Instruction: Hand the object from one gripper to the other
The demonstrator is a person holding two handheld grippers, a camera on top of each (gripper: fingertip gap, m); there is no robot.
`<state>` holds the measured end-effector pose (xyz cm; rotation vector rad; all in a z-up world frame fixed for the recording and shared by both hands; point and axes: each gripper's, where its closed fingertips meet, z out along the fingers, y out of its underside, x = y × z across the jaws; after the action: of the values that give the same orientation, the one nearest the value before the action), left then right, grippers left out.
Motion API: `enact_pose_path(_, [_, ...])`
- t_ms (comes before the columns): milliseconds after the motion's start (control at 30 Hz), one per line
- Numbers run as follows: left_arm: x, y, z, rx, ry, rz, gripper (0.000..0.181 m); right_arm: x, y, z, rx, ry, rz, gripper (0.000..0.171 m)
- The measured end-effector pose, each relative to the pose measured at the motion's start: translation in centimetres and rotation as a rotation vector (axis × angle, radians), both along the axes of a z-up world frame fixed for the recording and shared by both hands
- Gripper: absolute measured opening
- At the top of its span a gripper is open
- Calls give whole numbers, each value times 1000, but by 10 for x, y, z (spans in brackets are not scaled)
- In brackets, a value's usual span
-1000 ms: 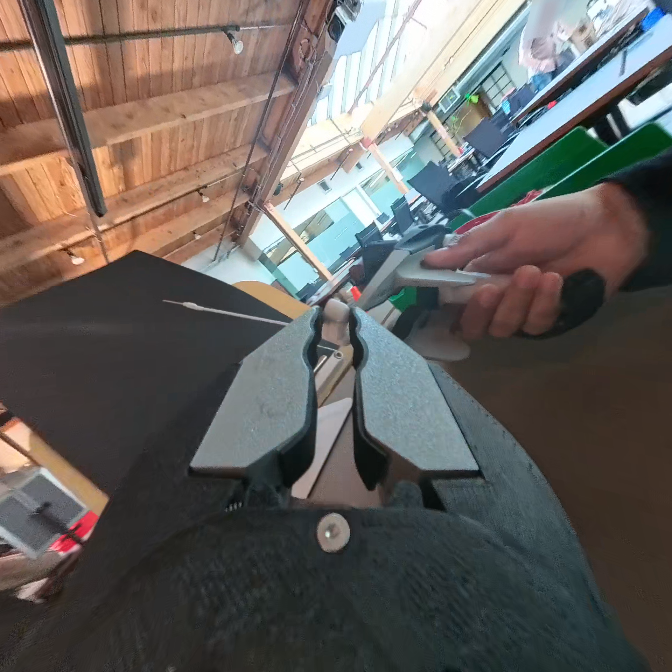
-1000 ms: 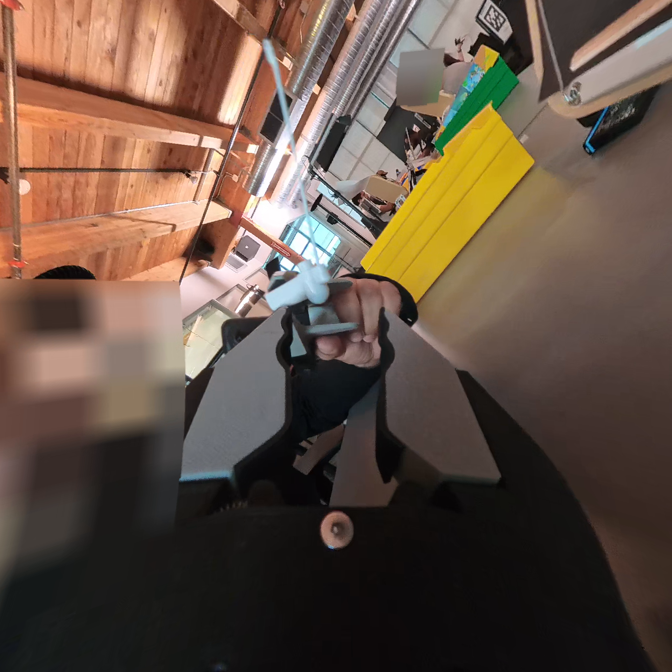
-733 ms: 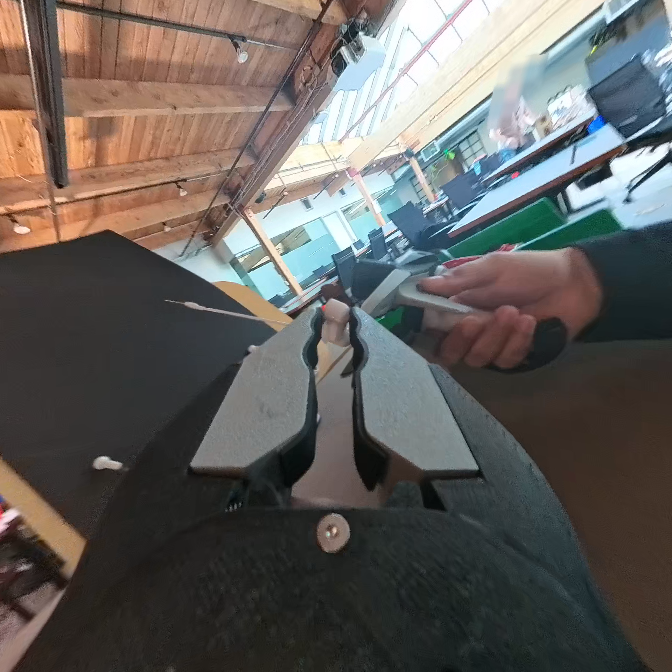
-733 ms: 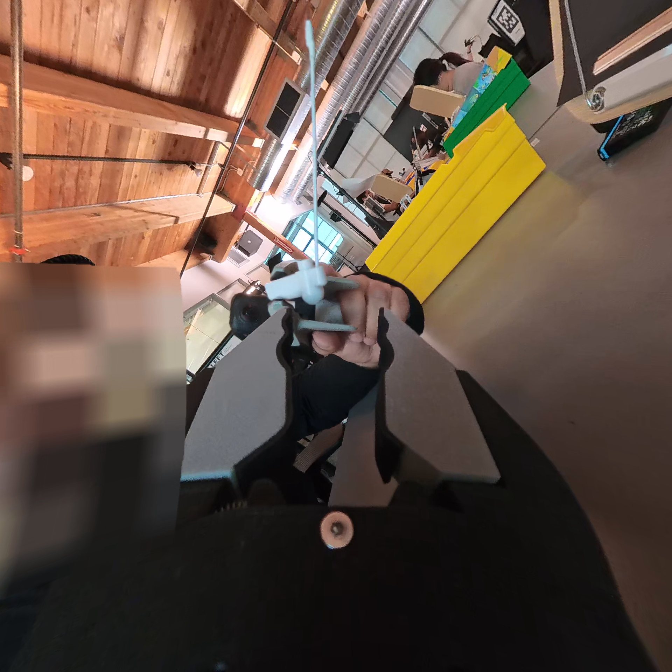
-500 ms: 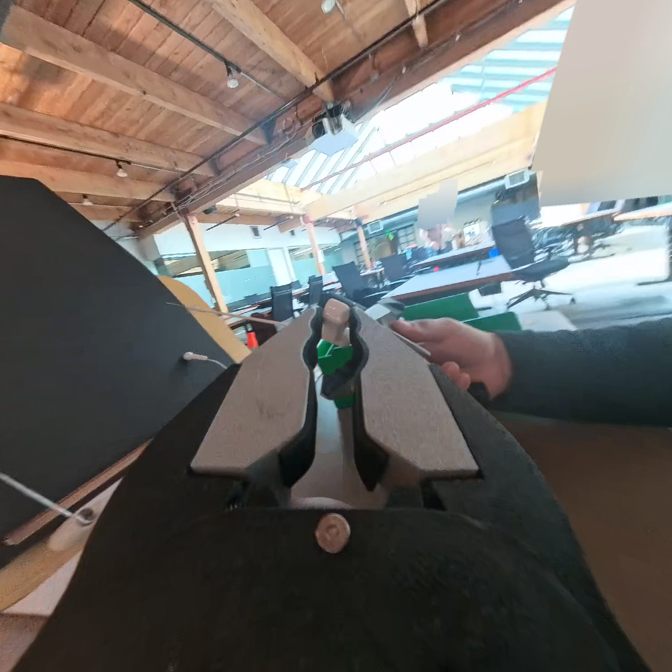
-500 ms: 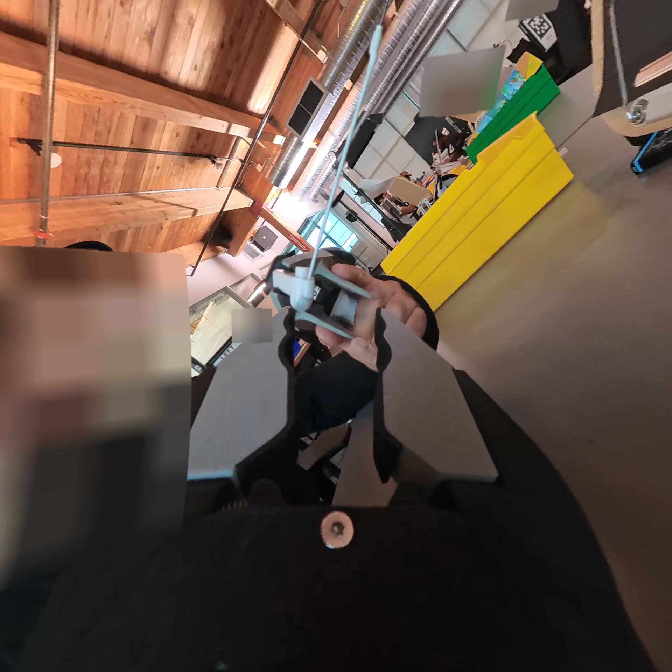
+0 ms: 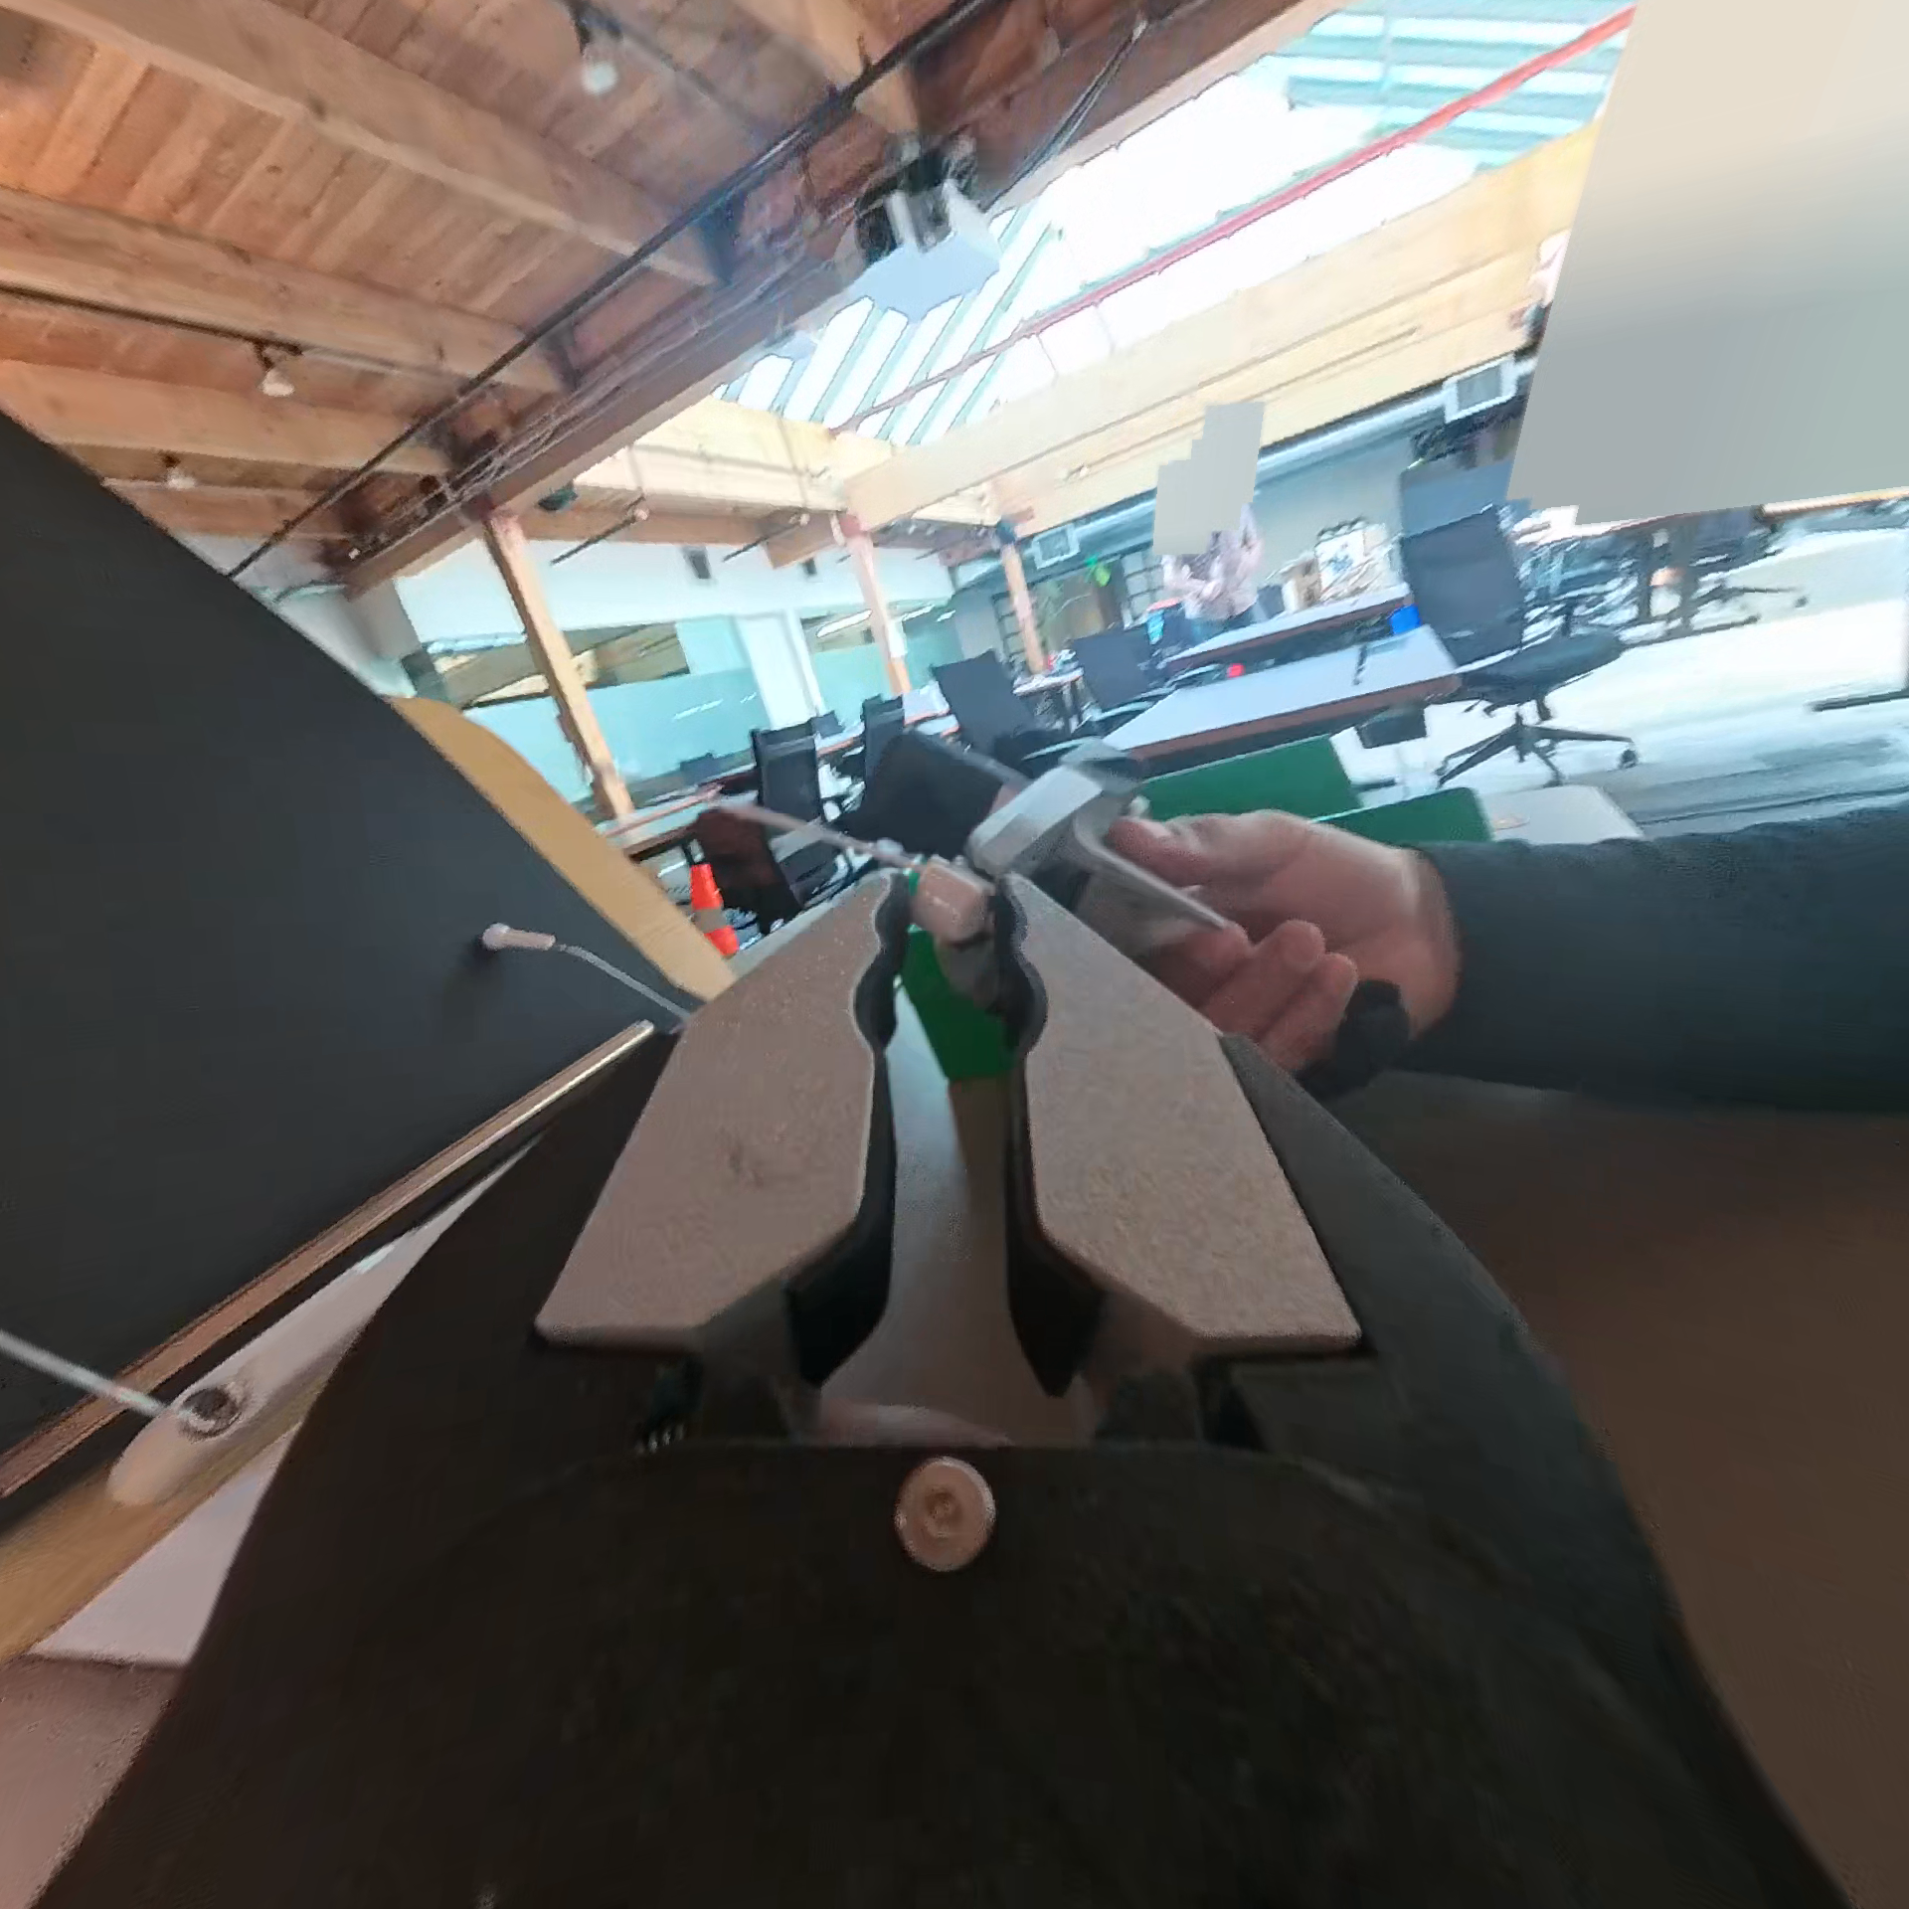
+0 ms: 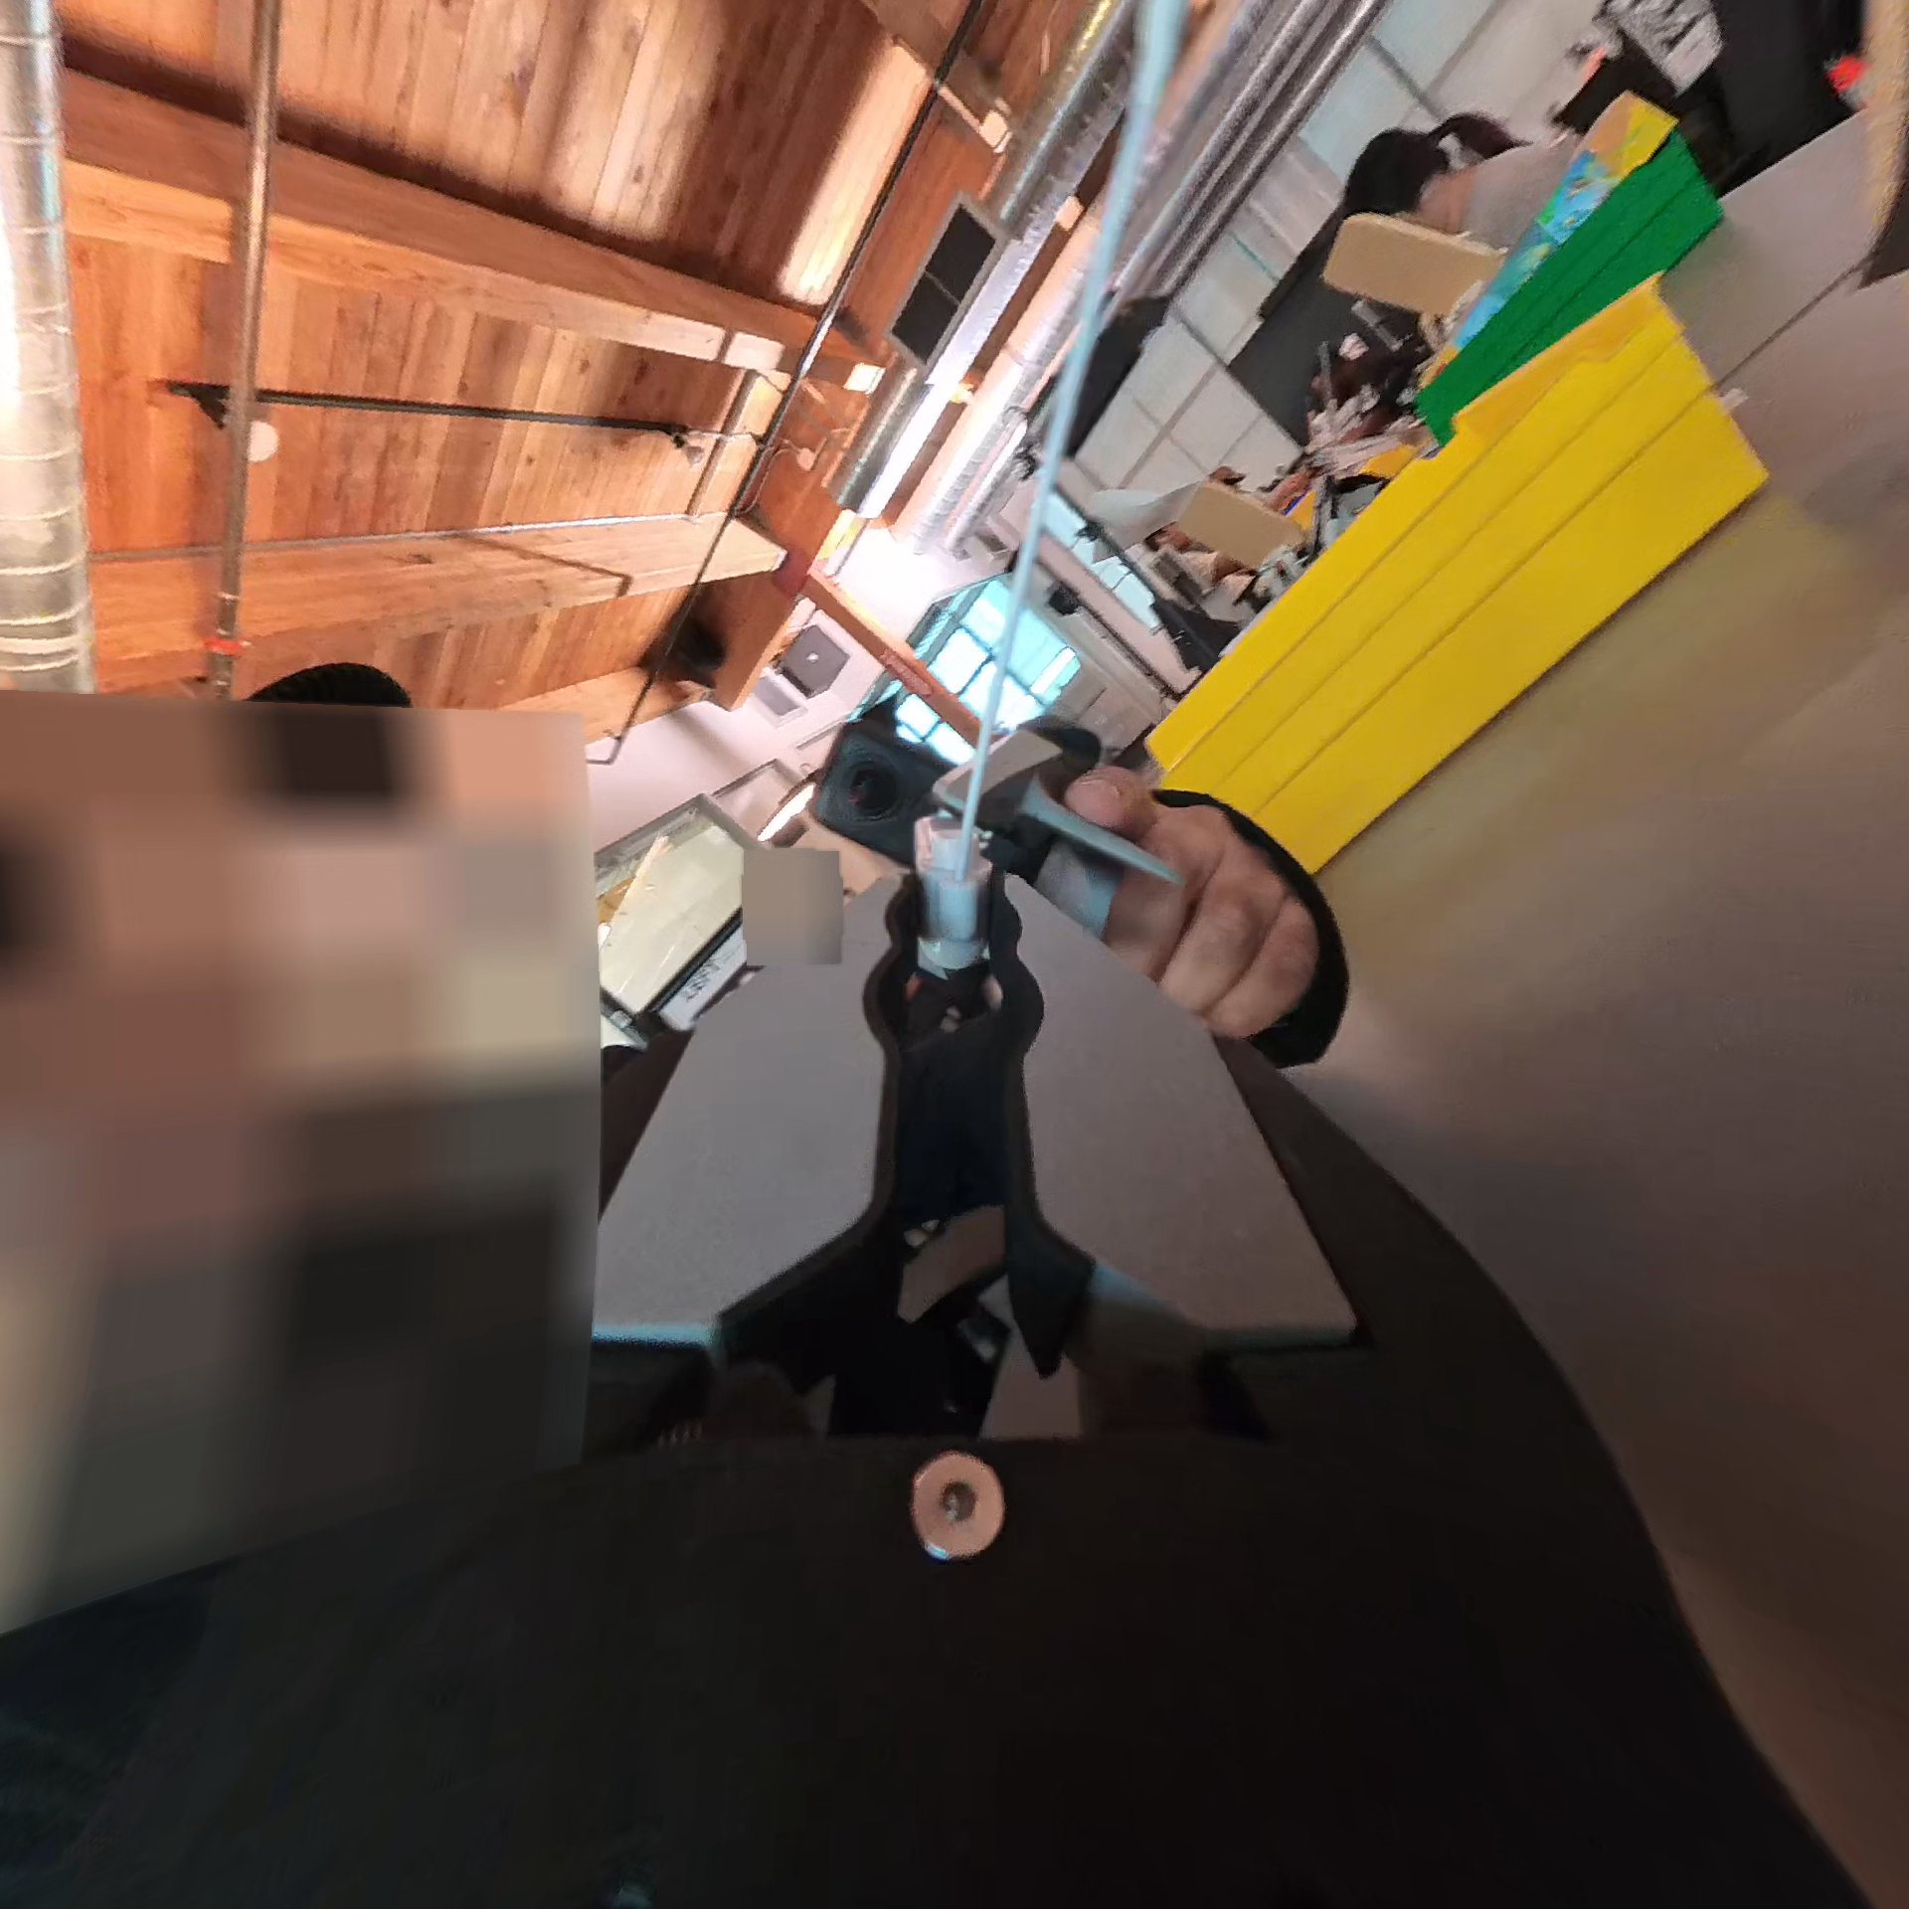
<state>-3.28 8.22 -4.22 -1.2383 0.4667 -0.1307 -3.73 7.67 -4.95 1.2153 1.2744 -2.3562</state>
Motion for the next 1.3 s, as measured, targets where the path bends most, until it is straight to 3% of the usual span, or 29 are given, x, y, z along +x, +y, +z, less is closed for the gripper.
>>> enact_pose_path(33, [-4,3,-3,-20,1,26,13,-2,4,-3,26,-6,-34,9])
enact_pose_path(167, [-15,12,-14,-85,12,91,20,-16,21,-27,371,-41,-269,9])
enact_pose_path(267, [-25,18,-27,-139,111,178,23,-21,32,-35,680,-11,-434,9])
enact_pose_path(367, [-37,24,-41,-185,220,284,23,-23,43,-36,861,8,-556,9])
enact_pose_path(600, [-35,34,-64,-180,490,427,29,-28,35,-47,936,-13,-549,8])
enact_pose_path(667, [-33,35,-66,-162,568,463,14,-29,30,-50,915,-20,-525,8])
enact_pose_path(767, [-35,36,-69,-174,627,479,11,-29,26,-54,893,-32,-497,9])
enact_pose_path(900, [-37,33,-55,-181,426,406,11,-25,25,-40,798,33,-483,16])
enact_pose_path(1100, [-29,24,-33,-191,-8,145,10,-15,24,-16,710,141,-482,24])
enact_pose_path(1300, [-19,25,-38,-215,-32,87,11,-18,14,-16,786,185,-496,25])
